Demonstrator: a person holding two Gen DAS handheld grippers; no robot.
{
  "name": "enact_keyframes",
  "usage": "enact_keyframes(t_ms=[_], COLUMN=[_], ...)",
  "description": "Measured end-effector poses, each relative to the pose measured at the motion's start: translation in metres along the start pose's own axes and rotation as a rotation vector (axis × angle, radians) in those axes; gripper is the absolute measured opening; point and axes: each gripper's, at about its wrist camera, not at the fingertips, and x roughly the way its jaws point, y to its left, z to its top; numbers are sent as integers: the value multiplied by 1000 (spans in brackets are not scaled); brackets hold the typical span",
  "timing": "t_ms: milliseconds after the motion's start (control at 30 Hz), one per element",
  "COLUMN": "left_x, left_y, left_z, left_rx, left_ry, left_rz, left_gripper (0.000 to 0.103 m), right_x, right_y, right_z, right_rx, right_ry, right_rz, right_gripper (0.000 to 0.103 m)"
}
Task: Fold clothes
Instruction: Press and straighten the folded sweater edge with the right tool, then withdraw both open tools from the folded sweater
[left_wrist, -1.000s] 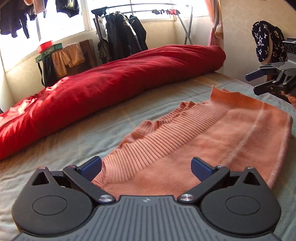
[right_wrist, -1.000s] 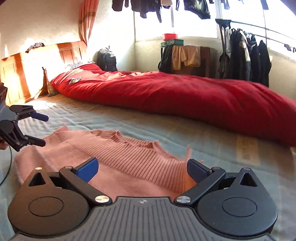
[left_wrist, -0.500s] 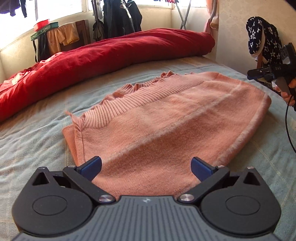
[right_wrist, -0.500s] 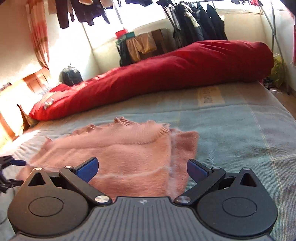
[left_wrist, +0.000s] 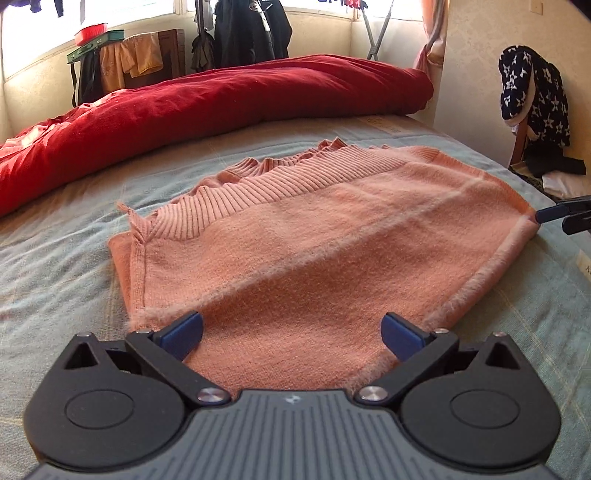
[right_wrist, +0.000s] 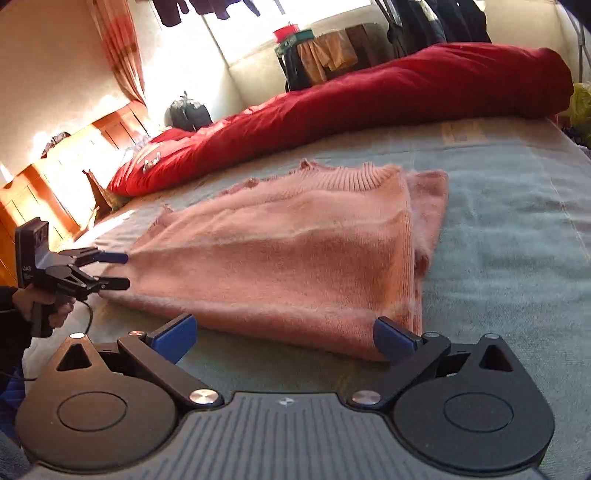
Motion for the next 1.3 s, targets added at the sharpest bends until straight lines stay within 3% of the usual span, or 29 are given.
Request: enact_keyframes(t_ms=[67,133,200,267,400,567,600,900,1000,1133,1200,1300], left_x=[-4,-7,-9,-14,-19,-27,-30,-37,-36,-31,-23,-4], left_y=[3,5,6,7,10,26,30,48,42,24,9,-16], left_z=[1,1,-2,-4,-5,1,2,-2,1,12,19,28], left_rx=[-21,-36,-42,-44,-53,-168,-193,-245,-219,-146,-85,15], left_ry=[-8,-3,3,5,10,-16,-23,-9,-15,-35,-38,-24], left_rz=[6,8,16,21,31,4,-3,34,28,-18,-46,-76], left_gripper=[102,102,102,102,102,102,102,102,102,102,102,102], right_x=[-6,3,16,18,28,54,52,8,-6,-26,-26,4], right_y=[-14,-45,-77,-88,-97,-102,-99,-90,-87,-76,-62,-38], right_z=[10,19,16,12,15,22,24,14,10,37,51,63], right_rx=[37,156,314,384,424,449,433,333,300,210,173,91], right_ry=[-63,-58,-14,-47,-50,34,42,111,133,-7,-73,-54], right_rz=[-42,-10,136,246,407,417,442,395,379,195,214,249], right_gripper=[103,103,103,103,103,103,103,103,103,103,103,103])
